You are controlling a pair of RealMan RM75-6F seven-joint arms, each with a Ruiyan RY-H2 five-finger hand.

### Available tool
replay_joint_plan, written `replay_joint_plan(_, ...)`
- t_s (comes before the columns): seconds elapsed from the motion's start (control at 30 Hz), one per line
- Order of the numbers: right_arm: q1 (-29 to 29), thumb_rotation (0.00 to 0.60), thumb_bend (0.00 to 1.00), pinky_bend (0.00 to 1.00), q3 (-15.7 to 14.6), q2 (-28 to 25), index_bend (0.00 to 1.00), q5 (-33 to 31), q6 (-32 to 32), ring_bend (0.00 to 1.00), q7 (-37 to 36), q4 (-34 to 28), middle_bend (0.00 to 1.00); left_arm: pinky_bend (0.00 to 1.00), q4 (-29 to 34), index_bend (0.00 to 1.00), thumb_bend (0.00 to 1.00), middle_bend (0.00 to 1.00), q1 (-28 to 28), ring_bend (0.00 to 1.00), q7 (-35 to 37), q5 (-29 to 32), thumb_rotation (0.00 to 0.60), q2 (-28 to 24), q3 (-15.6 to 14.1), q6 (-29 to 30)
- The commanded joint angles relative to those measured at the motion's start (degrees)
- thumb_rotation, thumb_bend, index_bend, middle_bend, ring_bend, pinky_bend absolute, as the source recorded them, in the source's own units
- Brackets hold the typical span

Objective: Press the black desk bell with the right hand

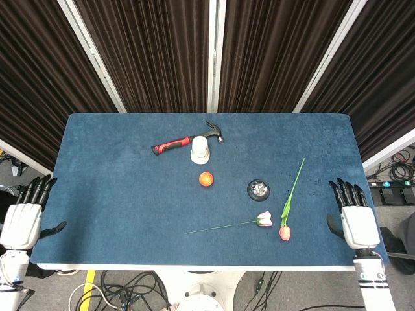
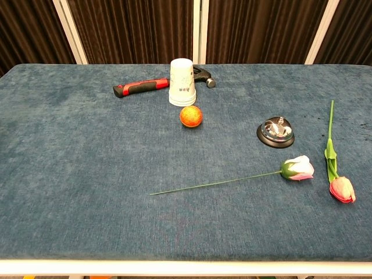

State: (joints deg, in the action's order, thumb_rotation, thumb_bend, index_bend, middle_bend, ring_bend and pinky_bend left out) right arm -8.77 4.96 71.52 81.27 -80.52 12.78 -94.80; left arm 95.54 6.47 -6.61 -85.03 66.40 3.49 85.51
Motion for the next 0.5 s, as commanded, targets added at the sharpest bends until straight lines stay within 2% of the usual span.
replay_joint_plan(0.03,-0.05,0.600,0.99,0.00,-0.12,-0.36,0.00,-0.57,0.44,0.00,1.16,-0.74,0.00,0.15,-0.44,0.09,0.11,0.05,-0.19,0.00,0.14,0.04,0.600,0.41,-0.24,0.02)
replay_joint_plan(0.2,-0.60,0.600,1.00,0.00,0.30,-0.60,0.00,-1.95,1.56,0.01,2.48,-1.27,0.09,0.15,-1.65,0.09,0.11,0.05,0.11,0.00,0.87,0.62,0.600,1.03,-0.08,-0.77)
replay_joint_plan(0.23,-0.80,0.600,1.00,0.03,0.38,-0.42,0.00,-1.97,1.69,0.05,2.90,-1.25,0.14,0.15,-1.73,0.09,0.11,0.05,0.20,0.00,0.84,0.54,0.600,1.05,-0.07,-0.85)
replay_joint_plan(0.3,-1.29,0.600,1.00,0.16,0.38,0.11,0.00,-1.82,2.10,0.25,3.97,-1.06,0.34,0.15,-1.83,0.09,0.11,0.05,0.34,0.00,0.70,0.41,0.600,1.03,-0.08,-0.99)
replay_joint_plan(0.33,-1.77,0.600,1.00,0.33,0.15,0.50,0.00,-1.80,2.97,0.44,4.70,-0.95,0.53,0.15,-1.86,0.09,0.11,0.05,0.36,0.00,0.68,0.40,0.600,0.98,-0.10,-1.03)
replay_joint_plan(0.4,-2.70,0.600,1.00,0.49,-0.37,1.03,0.00,-1.94,4.96,0.63,5.83,-0.91,0.70,0.15,-1.90,0.09,0.11,0.05,0.31,0.00,0.74,0.58,0.600,0.92,-0.08,-1.05)
replay_joint_plan(0.43,-3.36,0.600,1.00,0.55,-0.52,1.72,0.00,-1.76,5.78,0.70,7.03,-0.52,0.77,0.15,-1.96,0.09,0.11,0.05,0.23,0.00,0.89,0.77,0.600,0.86,-0.05,-1.03)
replay_joint_plan(0.5,-4.34,0.600,1.00,0.56,-0.60,3.03,0.00,-1.47,6.75,0.73,8.77,0.11,0.81,0.15,-2.04,0.09,0.11,0.05,0.10,0.00,1.13,0.99,0.600,0.74,-0.01,-0.93)
